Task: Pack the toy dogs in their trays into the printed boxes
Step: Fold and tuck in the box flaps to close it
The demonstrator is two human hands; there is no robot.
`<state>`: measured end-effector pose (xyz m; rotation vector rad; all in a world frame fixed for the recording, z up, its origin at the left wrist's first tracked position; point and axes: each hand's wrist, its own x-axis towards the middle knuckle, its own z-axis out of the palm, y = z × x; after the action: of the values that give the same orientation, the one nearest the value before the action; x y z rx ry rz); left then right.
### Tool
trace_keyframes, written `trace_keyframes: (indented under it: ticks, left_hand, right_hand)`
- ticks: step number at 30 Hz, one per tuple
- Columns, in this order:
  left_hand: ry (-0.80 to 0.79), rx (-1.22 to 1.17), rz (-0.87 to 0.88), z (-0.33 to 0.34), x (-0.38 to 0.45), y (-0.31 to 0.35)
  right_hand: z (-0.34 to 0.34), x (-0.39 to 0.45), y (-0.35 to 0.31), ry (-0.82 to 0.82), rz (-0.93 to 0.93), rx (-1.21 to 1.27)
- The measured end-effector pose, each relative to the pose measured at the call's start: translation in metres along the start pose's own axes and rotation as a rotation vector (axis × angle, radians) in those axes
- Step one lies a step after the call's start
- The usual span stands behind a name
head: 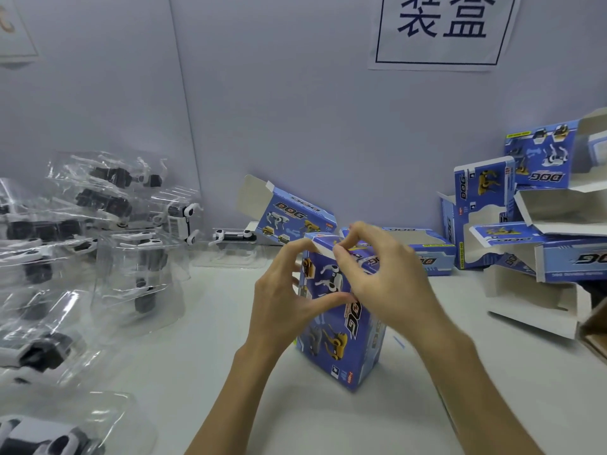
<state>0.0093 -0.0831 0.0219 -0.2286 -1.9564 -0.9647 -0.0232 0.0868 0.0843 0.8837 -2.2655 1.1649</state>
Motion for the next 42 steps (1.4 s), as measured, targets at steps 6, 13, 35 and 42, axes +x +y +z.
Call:
trace_keyframes:
  ticks: [6, 13, 35, 42]
  left_hand:
    - [0.002, 0.115, 0.022, -0.003, 0.001, 0.002]
    - [0.078, 0.36, 0.104, -0.002, 0.001, 0.008]
    - [-0.067, -0.626, -0.288, 0.01, 0.002, -0.003]
    - [-0.101, -0.712, -0.256, 0.011, 0.0, -0.003]
  right_hand:
    - [-0.026, 0.055, -0.019, -0.514, 0.083, -0.067]
    - [-0.027, 0.054, -0.009, -0.559, 0.079, -0.018]
    - [0.028, -0.01, 0.053, 0.224, -0.153, 0.357]
    - [0.025, -0.011, 0.054, 0.138, -0.123, 0.388]
